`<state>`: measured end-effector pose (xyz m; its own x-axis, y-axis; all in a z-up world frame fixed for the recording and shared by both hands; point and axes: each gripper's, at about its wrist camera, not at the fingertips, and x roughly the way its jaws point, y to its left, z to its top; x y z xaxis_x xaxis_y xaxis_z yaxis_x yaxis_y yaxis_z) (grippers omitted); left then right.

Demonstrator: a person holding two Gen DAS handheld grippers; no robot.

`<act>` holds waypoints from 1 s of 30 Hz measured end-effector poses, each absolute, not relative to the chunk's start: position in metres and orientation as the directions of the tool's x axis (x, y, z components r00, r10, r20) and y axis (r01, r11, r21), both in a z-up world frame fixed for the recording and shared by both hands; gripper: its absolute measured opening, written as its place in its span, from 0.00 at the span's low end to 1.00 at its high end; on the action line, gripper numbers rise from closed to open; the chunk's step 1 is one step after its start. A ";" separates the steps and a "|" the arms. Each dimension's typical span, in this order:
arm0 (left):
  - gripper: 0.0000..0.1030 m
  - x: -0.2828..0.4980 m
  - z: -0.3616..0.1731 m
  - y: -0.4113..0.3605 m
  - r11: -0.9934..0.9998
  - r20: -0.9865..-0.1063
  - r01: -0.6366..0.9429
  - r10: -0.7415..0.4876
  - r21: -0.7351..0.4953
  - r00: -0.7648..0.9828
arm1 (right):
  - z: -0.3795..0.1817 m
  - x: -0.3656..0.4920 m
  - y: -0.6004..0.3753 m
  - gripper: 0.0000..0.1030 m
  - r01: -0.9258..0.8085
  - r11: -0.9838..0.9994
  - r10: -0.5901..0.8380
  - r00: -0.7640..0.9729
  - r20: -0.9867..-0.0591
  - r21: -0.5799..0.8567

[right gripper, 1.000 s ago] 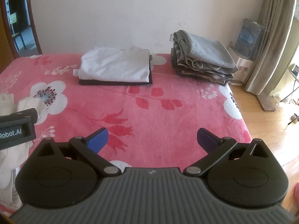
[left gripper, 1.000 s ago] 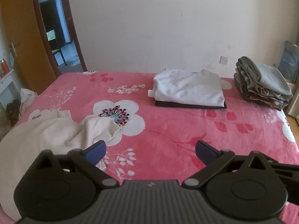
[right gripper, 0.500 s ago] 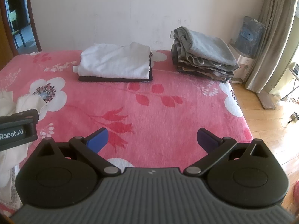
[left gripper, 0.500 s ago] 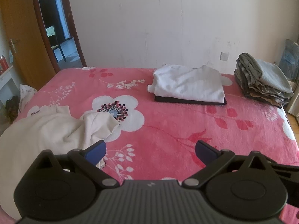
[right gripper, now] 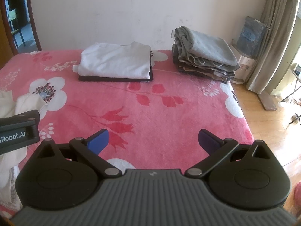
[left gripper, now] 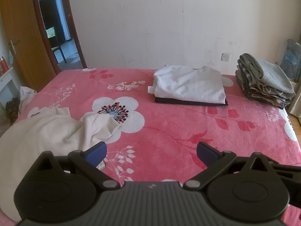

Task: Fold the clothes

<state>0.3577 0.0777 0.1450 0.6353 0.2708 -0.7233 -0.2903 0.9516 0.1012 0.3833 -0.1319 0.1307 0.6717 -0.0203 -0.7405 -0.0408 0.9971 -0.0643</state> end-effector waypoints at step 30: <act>0.99 0.399 0.110 0.089 0.961 -0.764 -0.262 0.234 0.089 0.602 | 0.103 0.420 -0.122 0.99 -0.010 0.996 -0.065 0.633 -0.771 -0.092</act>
